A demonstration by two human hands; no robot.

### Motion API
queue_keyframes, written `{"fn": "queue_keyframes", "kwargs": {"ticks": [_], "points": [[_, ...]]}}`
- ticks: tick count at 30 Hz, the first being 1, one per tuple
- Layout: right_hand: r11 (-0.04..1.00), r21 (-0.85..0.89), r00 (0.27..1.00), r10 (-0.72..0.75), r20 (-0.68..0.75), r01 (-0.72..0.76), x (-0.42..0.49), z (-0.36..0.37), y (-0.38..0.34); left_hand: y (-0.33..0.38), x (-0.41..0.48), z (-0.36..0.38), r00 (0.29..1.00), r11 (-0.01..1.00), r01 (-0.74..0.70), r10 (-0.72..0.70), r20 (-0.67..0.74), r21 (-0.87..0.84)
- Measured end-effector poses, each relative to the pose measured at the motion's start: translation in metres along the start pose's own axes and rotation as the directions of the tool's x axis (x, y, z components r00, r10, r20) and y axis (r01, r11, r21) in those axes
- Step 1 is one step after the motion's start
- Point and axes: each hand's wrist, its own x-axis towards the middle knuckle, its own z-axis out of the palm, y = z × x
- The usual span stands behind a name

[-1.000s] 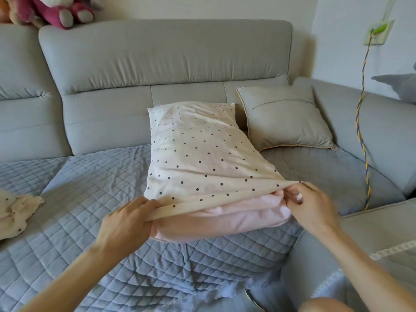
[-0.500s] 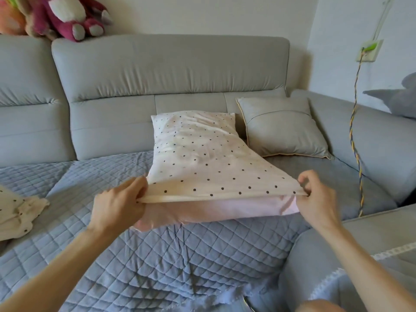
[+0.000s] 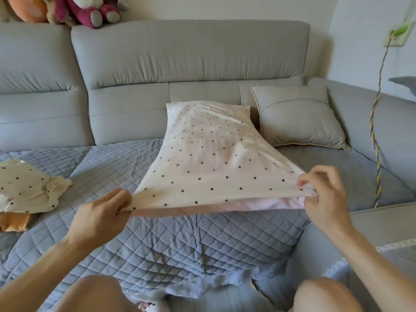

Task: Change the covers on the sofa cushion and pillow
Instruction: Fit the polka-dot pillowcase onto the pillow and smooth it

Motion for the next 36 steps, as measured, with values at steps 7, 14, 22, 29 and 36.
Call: {"fn": "queue_keyframes", "kwargs": {"ticks": [7,14,22,29,36], "points": [[0.928,-0.348,0.405,0.271,0.873,0.13,-0.019,0.021,0.001,-0.004,-0.029,0.028,0.619,0.965,-0.104,-0.125,0.776,0.239],[0.903,-0.411,0.274,0.366,0.889,0.125,0.047,0.032,-0.037,0.026,0.069,0.011,0.435,0.932,-0.036,-0.31,0.845,0.36],[0.984,-0.168,0.799,0.146,0.583,-0.057,0.098,0.132,-0.075,0.07,0.172,0.097,0.847,0.95,0.31,-0.265,0.462,-0.024],[0.887,-0.386,0.619,0.454,0.641,-0.252,0.092,0.186,-0.027,0.008,0.124,0.161,0.659,0.808,0.584,-0.528,0.536,0.078],[0.615,-0.319,0.448,0.765,0.462,-0.721,0.095,0.18,-0.03,0.025,0.126,0.151,0.553,0.618,0.785,-0.682,0.478,-0.025]]}}
